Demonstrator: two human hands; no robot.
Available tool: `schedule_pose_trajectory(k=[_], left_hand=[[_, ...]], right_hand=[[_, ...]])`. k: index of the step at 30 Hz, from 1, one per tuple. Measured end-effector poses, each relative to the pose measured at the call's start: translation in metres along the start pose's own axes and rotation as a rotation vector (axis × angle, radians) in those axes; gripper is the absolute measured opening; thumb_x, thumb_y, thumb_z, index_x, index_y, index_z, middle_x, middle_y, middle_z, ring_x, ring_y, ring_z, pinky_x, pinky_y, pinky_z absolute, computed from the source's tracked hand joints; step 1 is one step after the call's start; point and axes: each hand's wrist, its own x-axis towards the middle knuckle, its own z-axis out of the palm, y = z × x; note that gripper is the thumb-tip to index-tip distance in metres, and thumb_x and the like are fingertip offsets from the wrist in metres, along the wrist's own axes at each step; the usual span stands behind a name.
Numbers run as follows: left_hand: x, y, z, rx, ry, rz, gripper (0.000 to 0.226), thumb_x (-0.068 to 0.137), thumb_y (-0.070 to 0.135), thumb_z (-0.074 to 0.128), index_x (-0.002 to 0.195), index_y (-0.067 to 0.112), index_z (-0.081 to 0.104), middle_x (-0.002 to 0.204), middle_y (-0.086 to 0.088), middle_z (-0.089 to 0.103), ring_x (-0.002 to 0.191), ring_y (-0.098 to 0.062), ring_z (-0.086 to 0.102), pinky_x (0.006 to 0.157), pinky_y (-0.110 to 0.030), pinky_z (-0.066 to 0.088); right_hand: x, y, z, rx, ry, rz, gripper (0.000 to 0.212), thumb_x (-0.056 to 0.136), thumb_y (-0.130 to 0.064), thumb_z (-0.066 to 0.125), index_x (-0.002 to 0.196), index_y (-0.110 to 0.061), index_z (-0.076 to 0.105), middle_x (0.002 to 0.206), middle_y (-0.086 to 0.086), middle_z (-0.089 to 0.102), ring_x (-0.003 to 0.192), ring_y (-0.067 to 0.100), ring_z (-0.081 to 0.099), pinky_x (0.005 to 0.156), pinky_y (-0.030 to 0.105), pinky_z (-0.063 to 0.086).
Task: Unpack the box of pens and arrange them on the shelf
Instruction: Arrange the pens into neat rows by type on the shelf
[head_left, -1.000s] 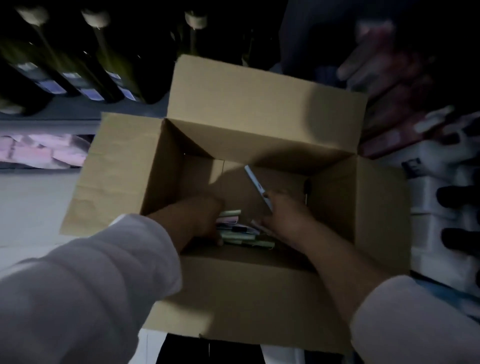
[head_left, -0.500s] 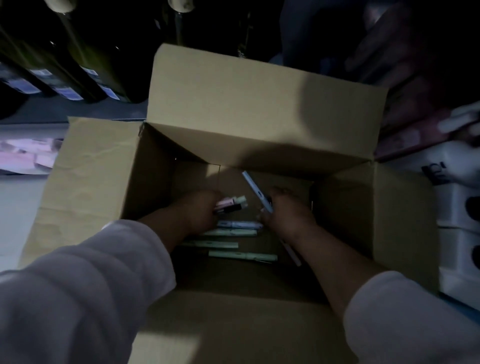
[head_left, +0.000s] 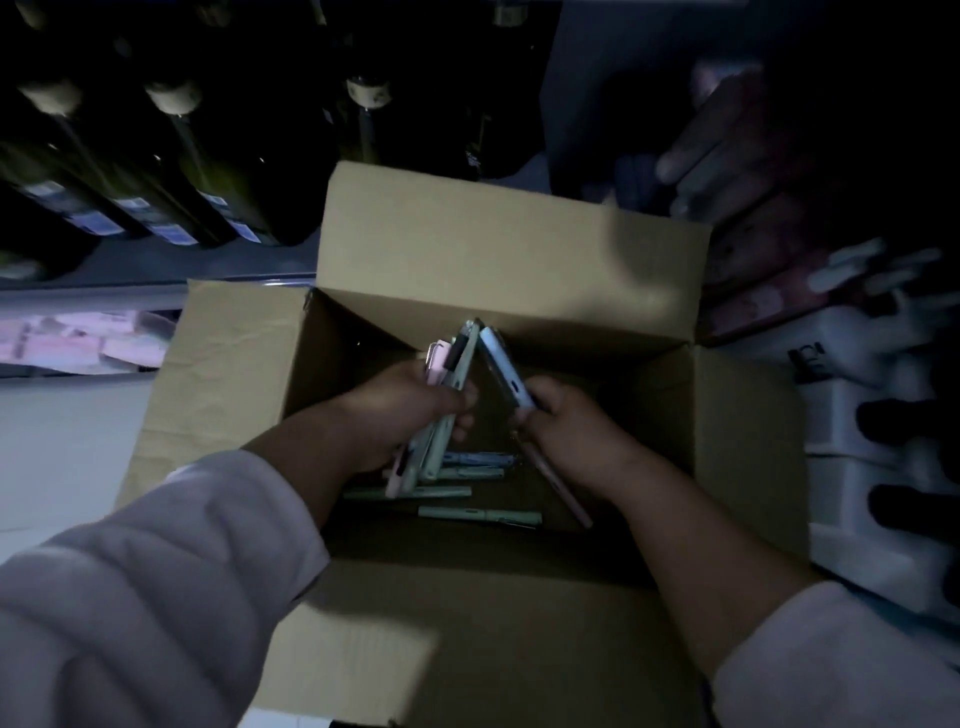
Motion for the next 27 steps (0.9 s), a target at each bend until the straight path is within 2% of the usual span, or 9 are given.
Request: schedule_pose_trajectory(k=[6,9,12,14,17,19,21,24,27], left_hand=[[-0.051,0.045,0.008,-0.028,-0.077,0.051,0.007,0.088,0.012,0.063,0.093,0.011,0.067,0.072,-0.004,0.065,0.072,-0.018,0.062,0.073,-0.032,0.051],[-0.082,0.073,0.02,0.002,-0.073,0.104,0.007,0.088,0.013,0.063,0.094,0.012,0.067,0.076,0.001,0.068,0.073,-0.011,0.064,0.065,-0.021,0.051],[-0.113,0.097,0.03,0.014,-0.088,0.155,0.022,0.083,0.019,0.069,0.104,0.012,0.069,0.101,-0.004,0.072,0.1,-0.018,0.065,0.085,-0.031,0.047],[-0.133,0.113,0.038,-0.004,-0.113,0.159,0.038,0.075,0.022,0.073,0.11,0.008,0.068,0.107,-0.01,0.071,0.106,-0.025,0.064,0.094,-0.037,0.046],[-0.162,0.135,0.054,-0.018,-0.1,0.16,0.033,0.08,0.015,0.072,0.11,0.003,0.066,0.101,-0.013,0.071,0.091,-0.026,0.067,0.079,-0.031,0.051],[-0.182,0.15,0.067,0.016,-0.099,0.191,0.019,0.082,0.009,0.071,0.099,0.004,0.067,0.082,-0.008,0.068,0.067,-0.018,0.062,0.059,-0.024,0.048],[-0.195,0.159,0.077,0.058,-0.132,0.223,0.009,0.082,0.005,0.07,0.084,0.011,0.063,0.066,-0.001,0.062,0.054,-0.01,0.054,0.051,-0.021,0.043],[-0.223,0.175,0.1,0.135,-0.225,0.272,0.014,0.082,0.005,0.069,0.08,0.013,0.058,0.059,0.002,0.06,0.051,-0.009,0.051,0.05,-0.02,0.04],[-0.249,0.185,0.129,0.171,-0.331,0.317,0.012,0.081,0.004,0.069,0.083,0.012,0.061,0.069,-0.004,0.06,0.059,-0.014,0.052,0.051,-0.022,0.042]], right_hand=[[-0.058,-0.057,-0.021,0.398,-0.02,-0.018,0.02,0.092,0.0,0.054,0.09,-0.018,0.061,0.085,0.001,0.069,0.078,0.011,0.066,0.067,0.02,0.052],[-0.087,-0.084,-0.034,0.535,-0.022,-0.015,0.019,0.091,0.006,0.053,0.092,-0.012,0.059,0.088,0.007,0.066,0.082,0.019,0.066,0.076,0.03,0.056],[-0.121,-0.108,-0.047,0.633,0.018,-0.052,0.023,0.087,0.01,0.055,0.09,-0.014,0.056,0.083,0.001,0.066,0.08,0.017,0.064,0.082,0.036,0.053],[-0.145,-0.121,-0.056,0.688,0.083,-0.07,0.024,0.086,0.009,0.056,0.087,-0.015,0.056,0.079,-0.002,0.065,0.076,0.014,0.063,0.077,0.033,0.051],[-0.185,-0.133,-0.07,0.722,0.206,-0.105,0.015,0.09,-0.006,0.06,0.085,-0.02,0.061,0.081,-0.002,0.068,0.078,0.015,0.061,0.066,0.026,0.042],[-0.215,-0.138,-0.08,0.768,0.28,-0.12,0.01,0.093,-0.013,0.058,0.086,-0.019,0.061,0.083,0.0,0.068,0.079,0.016,0.059,0.064,0.024,0.042],[-0.238,-0.141,-0.088,0.773,0.328,-0.112,0.01,0.094,-0.014,0.057,0.085,-0.017,0.061,0.081,0.001,0.066,0.076,0.014,0.059,0.063,0.022,0.044],[-0.283,-0.143,-0.103,0.712,0.39,-0.145,0.007,0.091,-0.009,0.06,0.091,-0.017,0.062,0.077,0.0,0.063,0.072,0.013,0.055,0.06,0.021,0.043],[-0.323,-0.14,-0.115,0.676,0.43,-0.201,0.028,0.086,0.001,0.062,0.11,-0.012,0.061,0.082,0.002,0.065,0.073,0.016,0.058,0.059,0.023,0.044]])
